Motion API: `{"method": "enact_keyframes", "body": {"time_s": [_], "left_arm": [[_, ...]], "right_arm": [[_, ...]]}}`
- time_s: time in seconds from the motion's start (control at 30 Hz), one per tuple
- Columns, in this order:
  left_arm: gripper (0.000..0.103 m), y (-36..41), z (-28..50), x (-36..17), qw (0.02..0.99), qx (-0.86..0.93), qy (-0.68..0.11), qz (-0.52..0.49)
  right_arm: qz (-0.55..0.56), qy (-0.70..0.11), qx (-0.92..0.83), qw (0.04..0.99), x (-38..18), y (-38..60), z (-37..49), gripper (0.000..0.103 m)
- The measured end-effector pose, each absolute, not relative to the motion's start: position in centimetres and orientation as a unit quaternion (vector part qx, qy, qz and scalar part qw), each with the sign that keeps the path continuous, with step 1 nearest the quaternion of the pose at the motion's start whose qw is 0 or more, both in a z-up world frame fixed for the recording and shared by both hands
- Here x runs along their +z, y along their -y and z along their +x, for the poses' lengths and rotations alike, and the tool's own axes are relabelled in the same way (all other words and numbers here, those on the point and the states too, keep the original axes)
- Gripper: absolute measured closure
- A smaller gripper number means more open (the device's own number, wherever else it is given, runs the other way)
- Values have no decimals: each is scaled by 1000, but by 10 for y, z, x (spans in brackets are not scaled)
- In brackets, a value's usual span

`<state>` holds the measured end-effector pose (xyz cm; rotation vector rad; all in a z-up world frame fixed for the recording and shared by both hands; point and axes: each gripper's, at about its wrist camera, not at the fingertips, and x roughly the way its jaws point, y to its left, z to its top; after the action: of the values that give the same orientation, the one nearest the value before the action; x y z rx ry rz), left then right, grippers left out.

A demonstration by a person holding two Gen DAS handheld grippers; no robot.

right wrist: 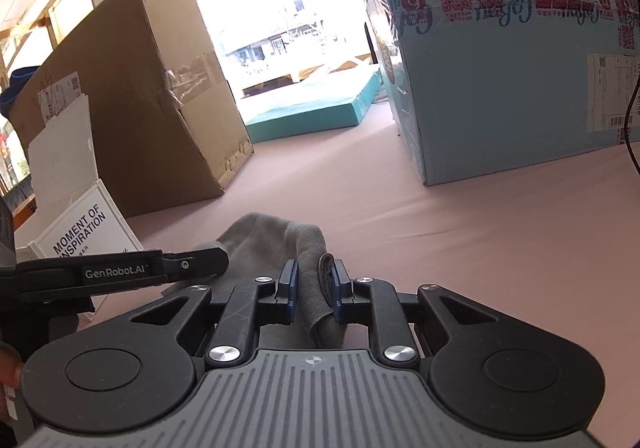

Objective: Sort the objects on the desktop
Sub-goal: 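Close the left gripper on the grey cloth while the right gripper closes on it, then lift the grey cloth with both grippers and carry it toward the white box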

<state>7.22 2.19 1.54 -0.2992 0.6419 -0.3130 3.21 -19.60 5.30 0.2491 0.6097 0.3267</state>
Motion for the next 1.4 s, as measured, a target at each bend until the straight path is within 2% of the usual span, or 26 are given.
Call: {"method": "enact_keyframes", "body": {"time_s": [0.3,0.63,0.8,1.03,1.4], "left_arm": [[91,-19,54,35,951,-164,-239,-110],[91,-8,26,64,972,-161,-154,-74],[91,-3,-2,81,981,-162,-100,-42],[93,-11,-23,88,981,-164,-96,-39],[94,-86,-56,126,986,-144,-57,-69]], "right_arm": [[117,-236,151,953,67,192,19,88],[146,-124,157,969,95,200,-5,88],[150,-107,175,967,103,198,-11,88],[97,-95,209,968,106,172,-22,88],[75,-69,263,959,134,103,-41,88]]}}
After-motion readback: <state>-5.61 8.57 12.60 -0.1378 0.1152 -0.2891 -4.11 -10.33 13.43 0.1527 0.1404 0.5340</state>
